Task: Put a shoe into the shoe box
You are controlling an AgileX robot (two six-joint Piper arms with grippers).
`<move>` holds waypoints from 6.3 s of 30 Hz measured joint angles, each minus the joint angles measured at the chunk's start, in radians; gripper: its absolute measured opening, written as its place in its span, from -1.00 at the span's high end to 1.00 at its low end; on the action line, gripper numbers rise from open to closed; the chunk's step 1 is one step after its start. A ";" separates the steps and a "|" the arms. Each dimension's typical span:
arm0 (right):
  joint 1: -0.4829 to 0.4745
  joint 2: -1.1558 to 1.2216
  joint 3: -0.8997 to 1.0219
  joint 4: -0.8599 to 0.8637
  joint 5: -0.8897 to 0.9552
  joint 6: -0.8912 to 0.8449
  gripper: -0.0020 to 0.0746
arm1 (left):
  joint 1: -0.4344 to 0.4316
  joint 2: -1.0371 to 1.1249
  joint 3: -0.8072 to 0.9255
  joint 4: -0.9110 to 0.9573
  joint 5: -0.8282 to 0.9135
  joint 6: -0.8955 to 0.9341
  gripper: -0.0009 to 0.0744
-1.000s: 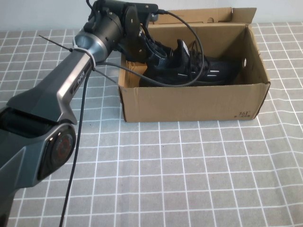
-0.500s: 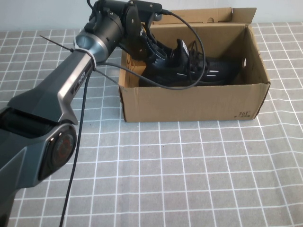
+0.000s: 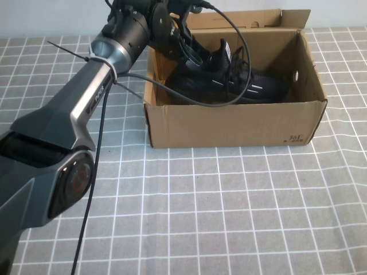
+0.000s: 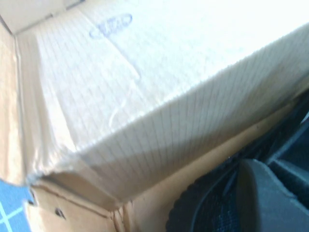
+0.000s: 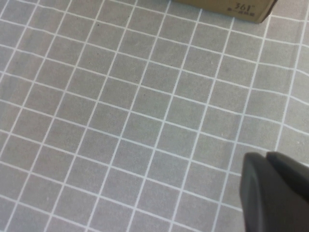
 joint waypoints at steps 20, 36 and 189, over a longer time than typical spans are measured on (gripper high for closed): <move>0.000 0.000 0.000 0.000 0.006 0.000 0.99 | 0.000 -0.008 -0.005 0.002 0.045 -0.066 -0.26; 0.000 0.000 -0.038 0.000 0.066 0.002 0.99 | 0.000 -0.273 -0.043 0.125 0.406 -0.085 0.86; -0.497 -0.790 1.000 0.386 -0.789 -0.543 0.99 | -0.008 -1.987 2.535 0.134 -0.937 -0.265 0.98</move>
